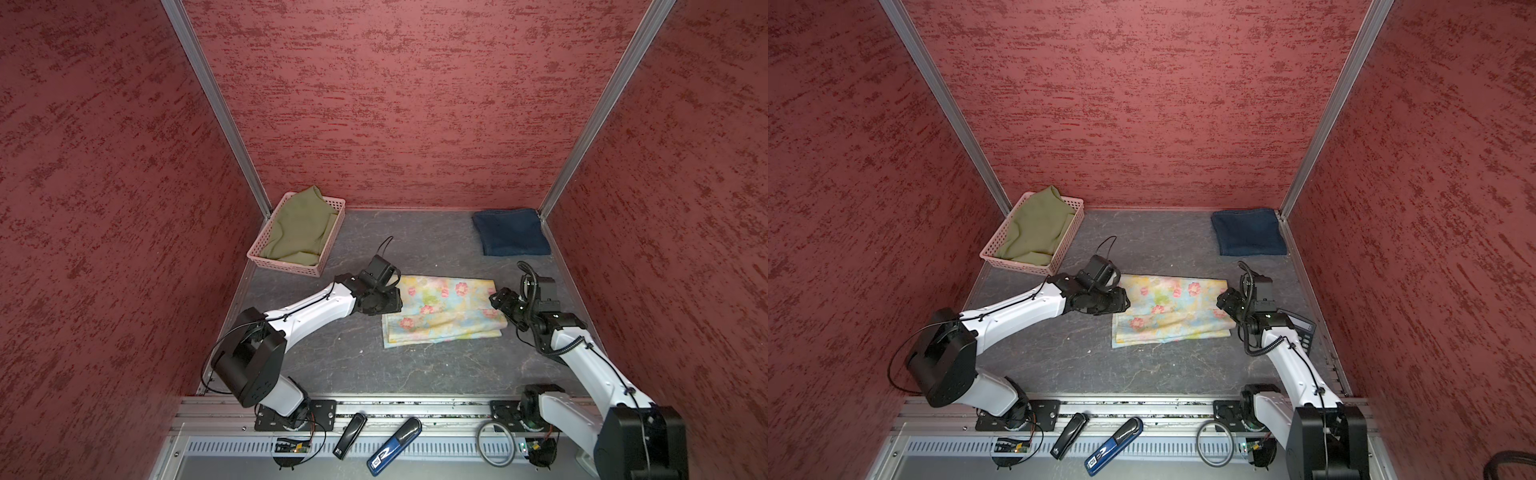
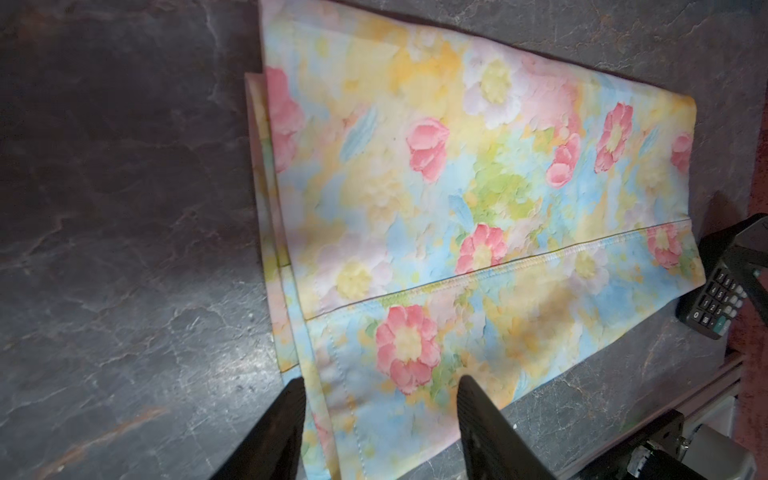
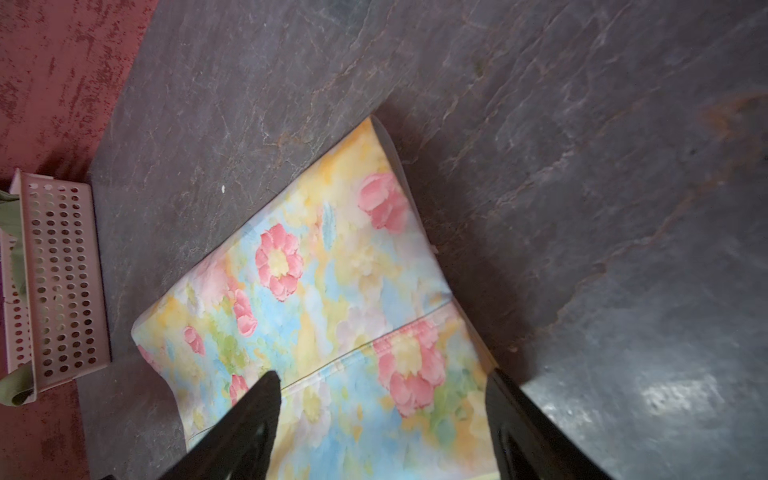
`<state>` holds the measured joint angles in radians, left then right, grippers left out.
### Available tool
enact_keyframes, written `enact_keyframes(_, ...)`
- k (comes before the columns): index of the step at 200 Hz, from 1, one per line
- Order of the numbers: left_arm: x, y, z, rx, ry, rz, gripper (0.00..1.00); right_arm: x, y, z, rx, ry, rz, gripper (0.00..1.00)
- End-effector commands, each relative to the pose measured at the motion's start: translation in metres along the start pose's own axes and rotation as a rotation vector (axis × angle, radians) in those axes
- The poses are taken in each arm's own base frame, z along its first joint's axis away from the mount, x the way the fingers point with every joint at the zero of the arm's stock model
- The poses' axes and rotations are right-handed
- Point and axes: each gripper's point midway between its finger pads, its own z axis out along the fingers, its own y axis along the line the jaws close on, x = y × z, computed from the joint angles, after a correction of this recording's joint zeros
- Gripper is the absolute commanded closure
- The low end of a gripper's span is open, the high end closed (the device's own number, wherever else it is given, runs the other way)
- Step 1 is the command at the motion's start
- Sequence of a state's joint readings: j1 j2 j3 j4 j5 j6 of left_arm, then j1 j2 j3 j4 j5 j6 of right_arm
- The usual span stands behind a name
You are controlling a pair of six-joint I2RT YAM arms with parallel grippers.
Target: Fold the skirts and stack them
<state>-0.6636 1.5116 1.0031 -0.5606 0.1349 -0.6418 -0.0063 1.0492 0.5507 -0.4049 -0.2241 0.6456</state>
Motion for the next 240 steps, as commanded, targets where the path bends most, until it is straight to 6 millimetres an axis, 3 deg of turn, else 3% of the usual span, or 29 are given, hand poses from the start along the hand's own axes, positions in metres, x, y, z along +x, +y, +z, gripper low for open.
enact_keyframes(1, 0.002, 0.008, 0.003, 0.015, 0.019, -0.059, 0.41, -0.01, 0.011, 0.002, -0.04, -0.005, -0.039, 0.22)
enact_keyframes(28, 0.009, 0.019, 0.015, 0.015, 0.057, -0.089, 0.4, -0.008, 0.01, 0.008, -0.042, 0.012, -0.046, 0.22)
enact_keyframes(71, 0.009, 0.033, 0.035, 0.14, 0.05, -0.224, 0.25, -0.008, 0.017, 0.01, -0.084, 0.019, -0.063, 0.19)
enact_keyframes(125, 0.006, 0.038, 0.067, 0.166, 0.039, -0.274, 0.27, -0.017, 0.026, 0.001, -0.104, -0.027, -0.107, 0.19)
enact_keyframes(162, 0.021, 0.047, 0.097, 0.143, 0.096, -0.28, 0.41, -0.021, 0.031, -0.003, -0.117, -0.041, -0.125, 0.19)
enact_keyframes(182, 0.03, 0.053, 0.111, 0.123, 0.112, -0.272, 0.6, -0.023, 0.034, -0.005, -0.131, -0.049, -0.13, 0.19)
enact_keyframes(207, 0.027, 0.056, 0.12, 0.134, 0.097, -0.265, 1.0, -0.024, 0.037, -0.008, -0.138, -0.054, -0.149, 0.19)
enact_keyframes(240, -0.004, 0.043, 0.107, 0.172, 0.021, -0.24, 1.0, -0.025, 0.038, -0.007, -0.13, -0.052, -0.177, 0.18)
